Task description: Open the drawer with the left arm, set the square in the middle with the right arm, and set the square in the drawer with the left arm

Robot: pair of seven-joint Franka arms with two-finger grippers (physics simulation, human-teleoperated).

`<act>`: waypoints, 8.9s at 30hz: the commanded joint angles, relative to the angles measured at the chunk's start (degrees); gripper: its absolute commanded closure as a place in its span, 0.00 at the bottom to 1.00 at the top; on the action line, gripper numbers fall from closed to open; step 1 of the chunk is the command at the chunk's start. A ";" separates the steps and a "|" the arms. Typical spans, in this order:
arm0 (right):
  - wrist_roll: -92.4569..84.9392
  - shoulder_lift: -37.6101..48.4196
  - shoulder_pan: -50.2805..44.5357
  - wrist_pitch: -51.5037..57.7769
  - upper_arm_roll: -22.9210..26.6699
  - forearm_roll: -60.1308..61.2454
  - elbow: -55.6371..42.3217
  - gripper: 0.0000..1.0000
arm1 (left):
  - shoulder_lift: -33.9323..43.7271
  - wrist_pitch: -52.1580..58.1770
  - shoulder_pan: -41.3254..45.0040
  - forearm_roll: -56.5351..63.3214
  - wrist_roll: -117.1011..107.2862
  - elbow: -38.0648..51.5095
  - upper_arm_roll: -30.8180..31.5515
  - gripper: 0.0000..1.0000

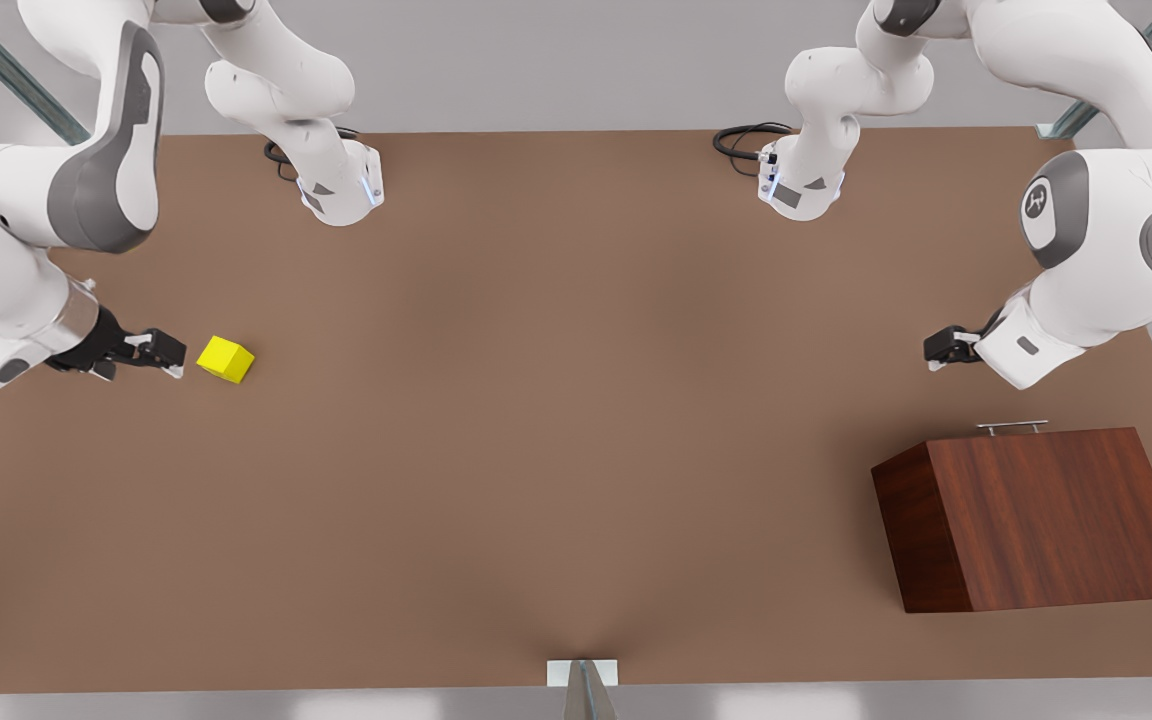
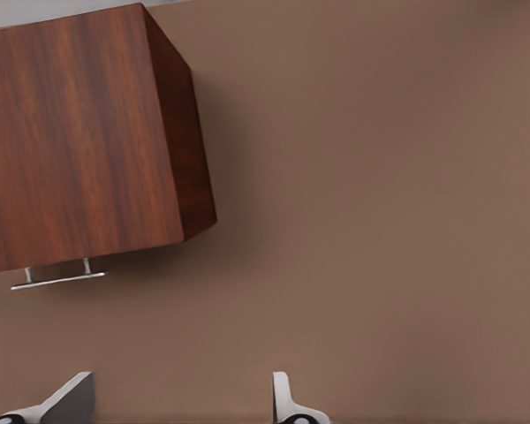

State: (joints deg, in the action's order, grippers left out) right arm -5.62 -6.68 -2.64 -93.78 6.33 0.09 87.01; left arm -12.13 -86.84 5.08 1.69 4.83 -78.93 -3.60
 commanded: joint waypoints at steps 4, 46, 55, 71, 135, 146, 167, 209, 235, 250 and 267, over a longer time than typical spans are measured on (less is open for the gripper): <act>-11.13 3.87 -0.44 -3.17 -0.09 0.44 9.23 0.00 | 0.35 -0.09 -0.33 0.42 -2.44 -0.79 -0.18 0.00; -83.85 -1.14 8.09 -55.20 4.13 1.14 55.46 0.00 | 3.78 -72.69 -10.61 -12.68 -57.66 -53.09 -13.71 0.00; -85.87 -1.31 10.11 -60.12 4.22 1.14 59.33 0.00 | -0.26 -72.77 -10.70 -13.12 -57.74 -49.66 -13.62 0.00; -87.63 -4.39 12.57 -65.57 4.22 1.14 61.61 0.00 | -1.40 -70.84 -10.61 -16.55 -57.92 -50.18 -12.92 0.00; 78.22 -56.42 -44.65 -37.45 -6.15 0.53 -34.27 0.00 | 21.00 -50.98 -10.09 -10.14 -57.57 -62.05 -19.51 0.00; 41.76 -11.26 -27.34 -30.52 -4.13 0.09 6.86 0.00 | 13.72 -35.25 1.24 -4.77 -29.35 -35.34 -3.60 0.00; 6.94 -4.74 -6.15 2.98 3.43 -0.70 -9.84 0.00 | -26.63 -35.15 28.14 -1.25 -20.57 -2.99 3.95 0.00; 7.03 -5.45 -5.71 0.70 4.04 -1.49 -11.25 0.00 | -35.24 -47.99 30.43 2.09 -16.17 -7.56 3.43 0.24; 7.03 -5.45 -5.62 0.00 4.04 -1.41 -11.25 0.00 | -20.83 -29.80 30.34 1.65 -16.00 -7.03 3.69 0.26; 7.03 -5.45 -5.62 -0.01 4.04 -1.41 -11.25 0.00 | -3.69 -19.86 29.81 -1.25 10.19 -18.98 -14.32 0.25; 7.03 -5.45 -5.62 -0.09 4.04 -1.41 -11.25 0.00 | -2.11 -20.57 26.21 -1.43 50.62 -23.38 -36.39 0.25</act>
State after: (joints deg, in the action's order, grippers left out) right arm 1.41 -12.13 -8.26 -93.84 10.37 -1.32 75.76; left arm -14.43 -107.71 30.68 0.50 56.34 -102.31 -39.98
